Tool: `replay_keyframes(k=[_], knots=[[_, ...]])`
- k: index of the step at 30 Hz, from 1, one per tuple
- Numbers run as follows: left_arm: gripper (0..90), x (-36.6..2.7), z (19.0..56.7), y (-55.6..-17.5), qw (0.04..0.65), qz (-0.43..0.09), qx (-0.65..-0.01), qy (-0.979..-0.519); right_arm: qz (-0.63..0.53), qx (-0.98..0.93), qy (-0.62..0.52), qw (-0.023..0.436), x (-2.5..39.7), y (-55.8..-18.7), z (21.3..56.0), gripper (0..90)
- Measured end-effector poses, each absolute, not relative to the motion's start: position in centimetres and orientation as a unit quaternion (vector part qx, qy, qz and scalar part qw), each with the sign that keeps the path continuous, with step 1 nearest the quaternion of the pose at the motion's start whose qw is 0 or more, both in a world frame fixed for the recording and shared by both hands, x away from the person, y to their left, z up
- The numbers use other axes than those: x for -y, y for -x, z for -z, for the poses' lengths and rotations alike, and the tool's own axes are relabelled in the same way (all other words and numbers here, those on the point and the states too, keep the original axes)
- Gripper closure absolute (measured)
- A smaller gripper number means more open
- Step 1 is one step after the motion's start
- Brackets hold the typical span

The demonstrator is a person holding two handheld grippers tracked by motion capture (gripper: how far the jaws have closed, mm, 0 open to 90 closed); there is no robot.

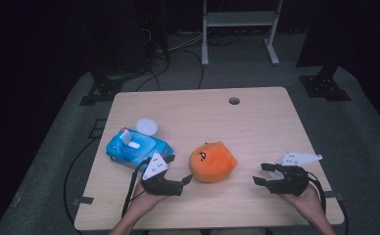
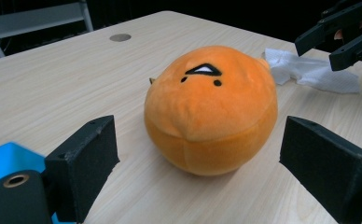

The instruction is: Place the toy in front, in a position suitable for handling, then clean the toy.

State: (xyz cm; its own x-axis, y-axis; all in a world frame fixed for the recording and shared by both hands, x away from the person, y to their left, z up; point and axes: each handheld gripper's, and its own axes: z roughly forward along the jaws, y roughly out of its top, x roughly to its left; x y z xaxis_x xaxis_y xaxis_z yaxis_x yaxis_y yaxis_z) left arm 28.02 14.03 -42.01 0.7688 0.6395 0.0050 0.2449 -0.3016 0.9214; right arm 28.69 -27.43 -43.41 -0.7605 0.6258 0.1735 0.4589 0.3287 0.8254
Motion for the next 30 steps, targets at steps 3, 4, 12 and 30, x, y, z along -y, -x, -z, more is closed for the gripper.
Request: replay_keyframes(k=[3, 4, 12, 30], knots=[[9.6, -14.7, 42.1, -27.7, 0.517, -0.192, -0.287, -0.783, -0.472, -0.811, -0.336, 0.089, 27.5, -28.7, 43.5, 33.7], [9.6, -14.9, 42.2, -27.6, 0.518, -0.193, -0.29, -0.781, -0.471, -0.81, -0.337, 0.089, 27.6, -28.7, 43.5, 33.5], [9.4, -16.5, 42.3, -26.9, 0.517, -0.2, -0.302, -0.775, -0.466, -0.812, -0.341, 0.092, 28.1, -28.4, 43.6, 33.0], [8.5, -20.2, 42.2, -25.2, 0.518, -0.222, -0.331, -0.756, -0.462, -0.811, -0.347, 0.094, 28.6, -28.0, 43.6, 32.0]])
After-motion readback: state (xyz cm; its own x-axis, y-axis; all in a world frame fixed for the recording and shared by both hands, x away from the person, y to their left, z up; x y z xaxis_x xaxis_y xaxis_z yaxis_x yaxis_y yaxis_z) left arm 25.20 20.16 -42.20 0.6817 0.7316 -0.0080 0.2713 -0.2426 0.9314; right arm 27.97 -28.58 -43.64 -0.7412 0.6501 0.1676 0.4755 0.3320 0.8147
